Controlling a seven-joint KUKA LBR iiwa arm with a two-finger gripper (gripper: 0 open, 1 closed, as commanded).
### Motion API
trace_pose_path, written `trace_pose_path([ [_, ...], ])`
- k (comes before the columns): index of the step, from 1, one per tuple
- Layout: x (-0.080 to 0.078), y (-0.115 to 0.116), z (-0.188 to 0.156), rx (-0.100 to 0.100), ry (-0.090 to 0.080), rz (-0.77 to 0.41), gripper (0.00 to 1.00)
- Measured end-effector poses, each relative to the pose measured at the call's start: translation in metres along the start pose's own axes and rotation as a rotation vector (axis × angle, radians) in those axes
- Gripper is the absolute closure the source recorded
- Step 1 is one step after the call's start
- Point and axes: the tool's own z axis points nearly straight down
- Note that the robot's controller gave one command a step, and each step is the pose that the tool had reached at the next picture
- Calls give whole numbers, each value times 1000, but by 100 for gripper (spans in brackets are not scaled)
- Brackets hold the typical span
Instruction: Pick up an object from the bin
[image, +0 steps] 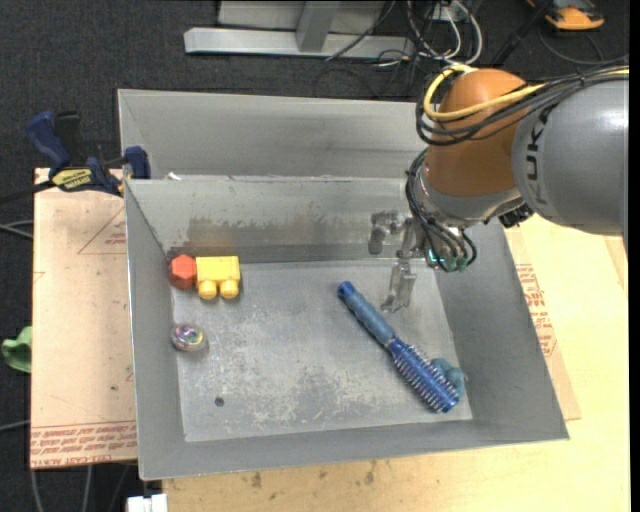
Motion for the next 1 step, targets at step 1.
trace_pose_path([
  [1, 15, -20, 88, -1, -1, 118, 0],
])
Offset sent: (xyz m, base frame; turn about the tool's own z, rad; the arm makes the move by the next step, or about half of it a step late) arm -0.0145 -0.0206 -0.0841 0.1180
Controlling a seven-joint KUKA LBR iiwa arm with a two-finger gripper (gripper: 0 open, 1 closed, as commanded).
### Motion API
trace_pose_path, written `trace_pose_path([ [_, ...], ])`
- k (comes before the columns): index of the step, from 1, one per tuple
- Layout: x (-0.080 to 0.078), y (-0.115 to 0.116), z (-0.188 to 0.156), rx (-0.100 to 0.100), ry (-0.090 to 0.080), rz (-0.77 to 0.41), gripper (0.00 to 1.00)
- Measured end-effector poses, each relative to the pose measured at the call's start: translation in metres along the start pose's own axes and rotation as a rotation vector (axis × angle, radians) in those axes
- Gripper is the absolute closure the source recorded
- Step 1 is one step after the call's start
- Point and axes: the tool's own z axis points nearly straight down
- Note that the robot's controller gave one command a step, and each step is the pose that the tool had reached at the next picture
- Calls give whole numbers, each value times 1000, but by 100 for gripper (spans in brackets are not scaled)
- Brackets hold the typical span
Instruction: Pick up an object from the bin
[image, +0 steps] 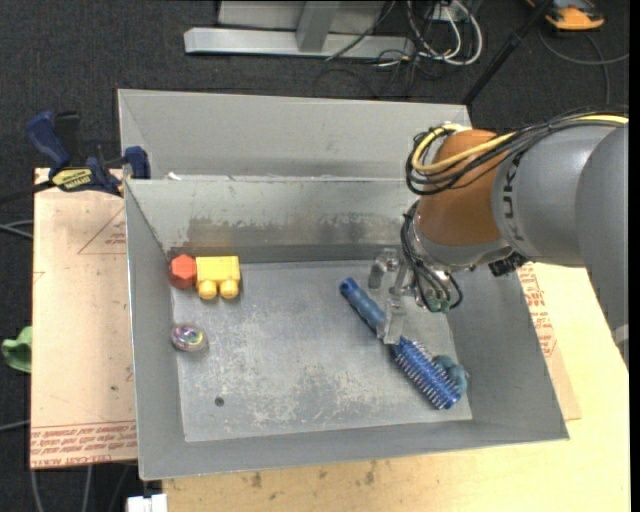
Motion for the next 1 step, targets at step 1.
trace_pose_path([
  [1, 26, -7, 9, -1, -6, 59, 0],
])
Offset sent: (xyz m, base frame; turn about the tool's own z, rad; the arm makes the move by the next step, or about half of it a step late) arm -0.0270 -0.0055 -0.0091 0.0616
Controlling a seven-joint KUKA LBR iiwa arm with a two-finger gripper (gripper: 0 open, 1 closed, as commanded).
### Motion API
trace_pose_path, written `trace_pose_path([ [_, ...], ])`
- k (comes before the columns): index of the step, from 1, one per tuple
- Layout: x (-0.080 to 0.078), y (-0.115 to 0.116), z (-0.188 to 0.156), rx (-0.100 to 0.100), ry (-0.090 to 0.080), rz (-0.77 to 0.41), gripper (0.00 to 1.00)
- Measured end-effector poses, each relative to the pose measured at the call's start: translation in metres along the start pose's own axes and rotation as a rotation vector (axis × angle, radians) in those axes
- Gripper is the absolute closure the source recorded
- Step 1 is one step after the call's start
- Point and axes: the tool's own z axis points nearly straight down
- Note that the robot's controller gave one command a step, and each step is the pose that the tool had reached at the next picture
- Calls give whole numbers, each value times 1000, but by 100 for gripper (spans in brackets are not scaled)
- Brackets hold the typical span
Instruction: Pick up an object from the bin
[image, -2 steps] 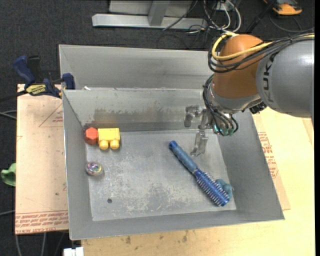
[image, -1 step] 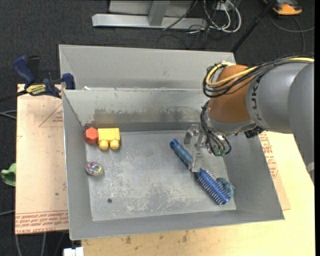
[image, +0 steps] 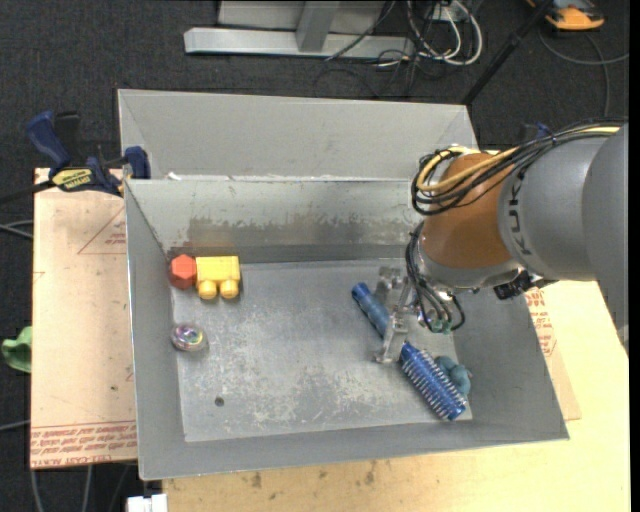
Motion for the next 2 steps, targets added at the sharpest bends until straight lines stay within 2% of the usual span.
trace_pose_path([
  [1, -16, -26, 0, 1, -3, 111, 0],
  [2, -15, -25, 1, 0, 0, 110, 100],
])
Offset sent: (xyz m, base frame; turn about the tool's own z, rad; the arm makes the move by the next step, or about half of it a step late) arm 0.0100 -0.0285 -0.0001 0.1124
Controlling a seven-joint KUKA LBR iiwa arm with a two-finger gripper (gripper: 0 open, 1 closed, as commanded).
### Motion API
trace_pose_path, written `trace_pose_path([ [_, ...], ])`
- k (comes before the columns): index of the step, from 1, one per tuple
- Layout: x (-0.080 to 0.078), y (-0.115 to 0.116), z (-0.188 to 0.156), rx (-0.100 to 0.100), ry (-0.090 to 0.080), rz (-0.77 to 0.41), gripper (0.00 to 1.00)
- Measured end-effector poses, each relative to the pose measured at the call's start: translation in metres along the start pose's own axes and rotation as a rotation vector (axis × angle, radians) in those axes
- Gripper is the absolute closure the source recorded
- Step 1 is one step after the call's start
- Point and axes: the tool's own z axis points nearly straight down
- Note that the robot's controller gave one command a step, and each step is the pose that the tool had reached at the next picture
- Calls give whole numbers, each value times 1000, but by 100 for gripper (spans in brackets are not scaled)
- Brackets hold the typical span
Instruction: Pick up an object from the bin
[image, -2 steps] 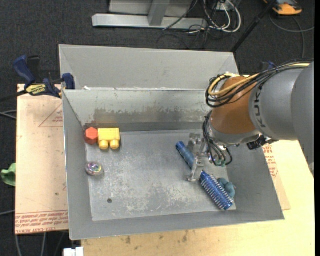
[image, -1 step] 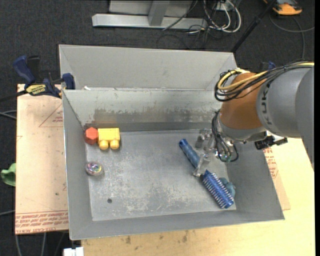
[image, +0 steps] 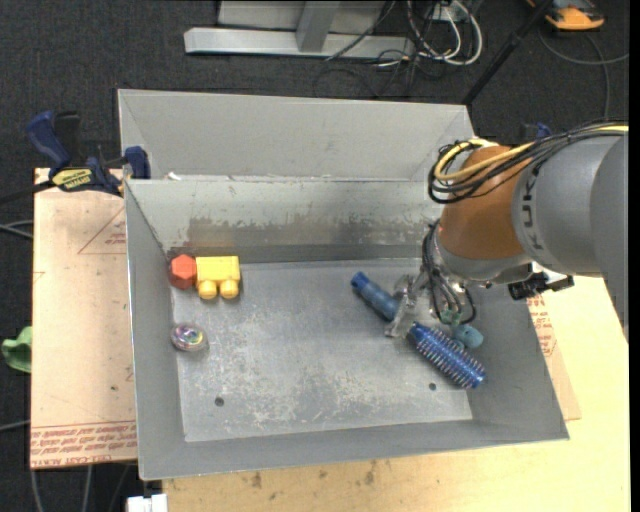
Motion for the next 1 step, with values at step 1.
trace_pose_path([
  [1, -1, 8, -163, -1, -10, 35, 100],
])
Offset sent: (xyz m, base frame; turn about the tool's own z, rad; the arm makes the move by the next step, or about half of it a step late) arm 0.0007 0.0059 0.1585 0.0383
